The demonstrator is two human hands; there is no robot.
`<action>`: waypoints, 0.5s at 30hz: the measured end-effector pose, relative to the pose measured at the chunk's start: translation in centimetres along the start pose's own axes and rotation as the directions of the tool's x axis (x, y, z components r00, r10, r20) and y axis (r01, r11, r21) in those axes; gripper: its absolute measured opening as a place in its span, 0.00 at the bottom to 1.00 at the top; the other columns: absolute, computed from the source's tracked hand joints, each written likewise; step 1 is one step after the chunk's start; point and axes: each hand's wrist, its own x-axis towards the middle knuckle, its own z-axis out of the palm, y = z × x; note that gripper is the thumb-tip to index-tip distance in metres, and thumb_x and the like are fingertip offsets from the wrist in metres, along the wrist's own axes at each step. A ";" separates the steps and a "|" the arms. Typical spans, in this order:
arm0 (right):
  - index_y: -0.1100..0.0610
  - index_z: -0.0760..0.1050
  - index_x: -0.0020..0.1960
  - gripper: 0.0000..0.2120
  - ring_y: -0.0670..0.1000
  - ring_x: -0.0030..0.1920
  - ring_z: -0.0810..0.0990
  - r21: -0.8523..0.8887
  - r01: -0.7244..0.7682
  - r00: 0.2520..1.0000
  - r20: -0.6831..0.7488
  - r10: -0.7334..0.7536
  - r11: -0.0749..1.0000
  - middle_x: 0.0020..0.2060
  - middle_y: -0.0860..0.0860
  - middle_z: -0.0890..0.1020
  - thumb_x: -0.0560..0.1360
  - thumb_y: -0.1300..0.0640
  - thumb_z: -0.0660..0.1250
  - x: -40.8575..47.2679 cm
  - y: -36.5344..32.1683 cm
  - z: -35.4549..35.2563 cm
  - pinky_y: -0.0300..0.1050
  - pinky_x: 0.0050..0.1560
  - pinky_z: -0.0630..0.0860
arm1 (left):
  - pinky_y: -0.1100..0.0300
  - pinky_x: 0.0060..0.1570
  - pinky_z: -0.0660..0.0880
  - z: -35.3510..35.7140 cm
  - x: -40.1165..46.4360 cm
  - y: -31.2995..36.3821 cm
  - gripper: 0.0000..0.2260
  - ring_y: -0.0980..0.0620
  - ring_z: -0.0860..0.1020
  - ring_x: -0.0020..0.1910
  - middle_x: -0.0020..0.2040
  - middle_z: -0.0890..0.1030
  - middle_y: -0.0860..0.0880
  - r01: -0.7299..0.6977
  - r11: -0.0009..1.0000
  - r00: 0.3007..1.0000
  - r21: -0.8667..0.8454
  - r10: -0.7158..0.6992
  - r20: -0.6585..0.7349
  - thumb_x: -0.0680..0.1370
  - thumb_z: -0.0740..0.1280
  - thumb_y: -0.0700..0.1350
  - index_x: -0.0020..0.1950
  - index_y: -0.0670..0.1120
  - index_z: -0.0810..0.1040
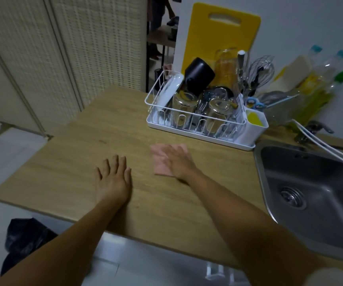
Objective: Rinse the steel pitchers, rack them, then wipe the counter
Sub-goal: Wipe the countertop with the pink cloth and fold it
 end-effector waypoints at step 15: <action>0.43 0.52 0.76 0.26 0.54 0.76 0.57 -0.079 -0.180 0.936 -0.320 0.146 0.980 0.76 0.48 0.59 0.77 0.45 0.48 -13.8 -0.1 5.7 0.60 0.72 0.48 | 0.42 0.74 0.43 0.4 0.0 0.5 0.24 0.42 0.47 0.77 0.79 0.50 0.48 0.025 1.000 0.999 0.017 -0.025 -0.027 0.82 0.44 0.54 0.77 0.51 0.51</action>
